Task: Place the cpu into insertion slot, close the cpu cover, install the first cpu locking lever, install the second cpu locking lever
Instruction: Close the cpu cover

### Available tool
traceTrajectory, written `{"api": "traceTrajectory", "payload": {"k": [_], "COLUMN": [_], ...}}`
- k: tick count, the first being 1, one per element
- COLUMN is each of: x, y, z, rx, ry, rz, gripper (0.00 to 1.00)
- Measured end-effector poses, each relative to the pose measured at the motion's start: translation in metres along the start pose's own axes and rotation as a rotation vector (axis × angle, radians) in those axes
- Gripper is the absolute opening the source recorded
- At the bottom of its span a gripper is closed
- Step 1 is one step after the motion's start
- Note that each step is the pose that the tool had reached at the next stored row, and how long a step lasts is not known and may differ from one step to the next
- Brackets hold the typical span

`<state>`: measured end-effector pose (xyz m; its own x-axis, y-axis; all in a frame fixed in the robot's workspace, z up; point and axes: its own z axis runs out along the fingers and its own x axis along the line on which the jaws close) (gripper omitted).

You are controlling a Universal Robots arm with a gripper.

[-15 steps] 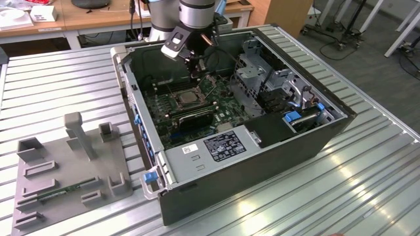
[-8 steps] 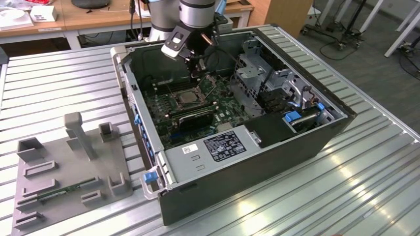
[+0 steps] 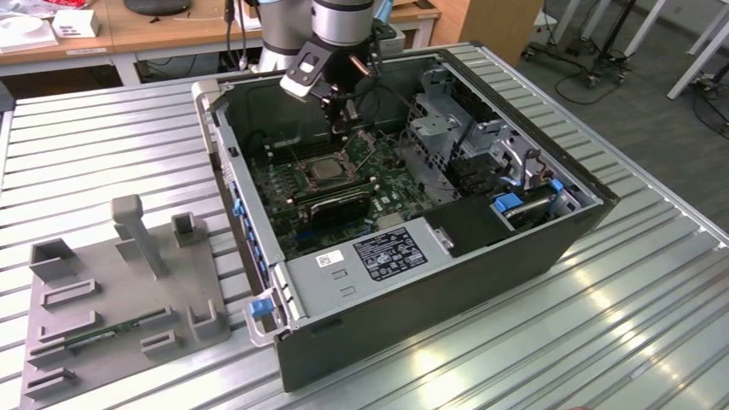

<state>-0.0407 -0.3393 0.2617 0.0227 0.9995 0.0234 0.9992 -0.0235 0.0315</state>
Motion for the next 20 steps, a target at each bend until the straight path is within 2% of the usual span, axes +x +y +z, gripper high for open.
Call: {"api": "traceTrajectory", "payload": {"k": [20], "x": [0.0003], "y": [0.0113], "z": [0.0004], "rx": [-0.0001], "ry": [0.0001], "rz": [0.000], "gripper": [0.11]}}
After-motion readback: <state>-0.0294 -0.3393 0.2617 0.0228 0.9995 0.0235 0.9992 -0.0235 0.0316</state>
